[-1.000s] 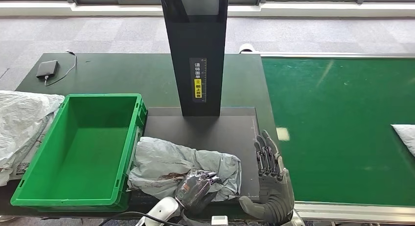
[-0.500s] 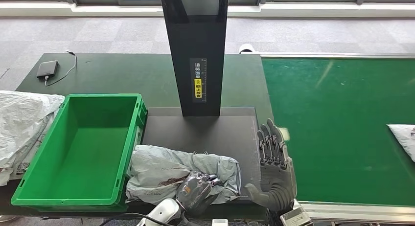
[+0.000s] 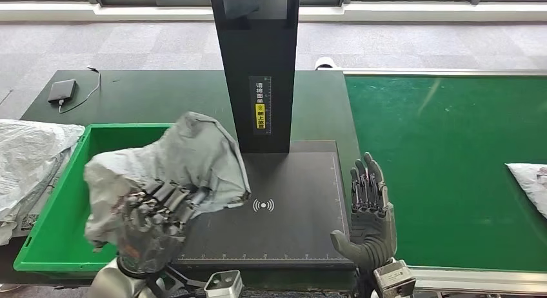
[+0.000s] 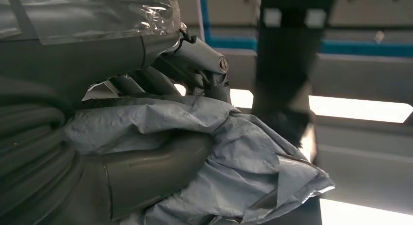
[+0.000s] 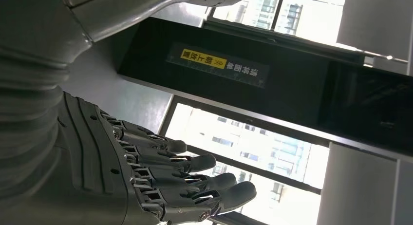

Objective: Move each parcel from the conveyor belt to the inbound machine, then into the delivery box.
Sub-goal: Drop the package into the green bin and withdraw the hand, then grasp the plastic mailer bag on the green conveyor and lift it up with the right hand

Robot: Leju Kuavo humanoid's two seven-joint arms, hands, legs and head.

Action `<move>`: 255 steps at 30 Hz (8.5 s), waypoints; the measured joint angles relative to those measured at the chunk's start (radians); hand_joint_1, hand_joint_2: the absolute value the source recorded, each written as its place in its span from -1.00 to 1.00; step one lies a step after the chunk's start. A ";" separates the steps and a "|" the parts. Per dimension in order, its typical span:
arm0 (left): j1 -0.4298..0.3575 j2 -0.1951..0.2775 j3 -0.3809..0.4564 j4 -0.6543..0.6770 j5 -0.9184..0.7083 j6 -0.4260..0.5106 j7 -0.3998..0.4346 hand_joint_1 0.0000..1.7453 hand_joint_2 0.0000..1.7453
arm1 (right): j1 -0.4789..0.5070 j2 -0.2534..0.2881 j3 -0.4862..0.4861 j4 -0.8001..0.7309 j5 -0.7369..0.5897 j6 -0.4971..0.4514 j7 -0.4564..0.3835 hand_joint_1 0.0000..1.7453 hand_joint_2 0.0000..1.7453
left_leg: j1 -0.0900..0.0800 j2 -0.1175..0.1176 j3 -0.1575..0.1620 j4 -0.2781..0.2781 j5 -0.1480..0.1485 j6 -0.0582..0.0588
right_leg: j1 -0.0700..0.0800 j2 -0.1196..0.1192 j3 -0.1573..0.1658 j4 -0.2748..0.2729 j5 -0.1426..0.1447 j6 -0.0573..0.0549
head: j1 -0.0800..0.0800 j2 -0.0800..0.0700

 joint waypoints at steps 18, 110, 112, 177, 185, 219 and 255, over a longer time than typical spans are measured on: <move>-0.090 -0.017 0.166 -0.426 0.000 -0.001 -0.001 1.00 1.00 | 0.021 -0.023 0.023 0.006 -0.028 -0.044 0.000 -1.00 1.00 | 0.000 0.000 0.000 0.000 0.000 0.000 | 0.000 0.000 0.000 0.000 0.000 0.000 | 0.000 0.000; 0.230 0.073 0.026 0.028 1.462 -0.900 -0.004 -1.00 -1.00 | 0.313 0.283 -1.015 -0.069 0.825 0.302 0.153 -1.00 1.00 | -0.004 -0.005 -0.003 -0.005 0.003 -0.002 | -0.002 -0.008 -0.006 0.000 0.000 -0.004 | 0.000 0.000; 0.226 0.073 0.023 0.036 1.455 -0.912 -0.004 -1.00 -1.00 | 0.304 0.310 -1.112 -0.076 0.909 0.331 0.159 -1.00 1.00 | -0.004 -0.005 -0.002 -0.005 0.003 -0.002 | -0.003 -0.008 -0.005 0.000 0.000 -0.004 | 0.000 0.000; 0.139 0.056 0.016 0.126 1.351 -0.902 -0.004 -1.00 -1.00 | -0.499 -0.315 -1.511 1.117 1.313 0.140 0.464 -1.00 1.00 | -0.007 0.000 -0.010 -0.003 0.003 0.005 | -0.007 -0.001 -0.001 0.001 0.003 0.004 | 0.000 0.000; 0.146 0.029 0.020 0.119 1.328 -0.896 -0.004 -1.00 -1.00 | -0.651 -0.270 -1.342 1.163 1.302 0.155 0.501 -1.00 1.00 | -0.007 -0.004 -0.002 -0.003 0.007 0.006 | -0.007 -0.005 -0.002 0.001 0.004 0.005 | 0.000 0.000; 0.141 -0.011 0.081 0.135 1.341 -0.953 -0.004 -1.00 -1.00 | -0.642 -0.268 -1.029 1.254 1.409 0.600 0.848 1.00 1.00 | -0.005 -0.011 -0.002 0.000 0.005 0.008 | -0.004 -0.012 0.005 -0.004 0.003 0.008 | 0.000 0.000; 0.179 -0.041 0.116 0.098 1.341 -0.927 -0.004 -1.00 -1.00 | -0.681 -0.165 -1.018 1.234 1.132 0.166 0.460 1.00 1.00 | -0.005 -0.012 -0.006 0.000 0.006 0.007 | -0.004 -0.013 0.000 -0.002 0.003 0.007 | 0.000 0.000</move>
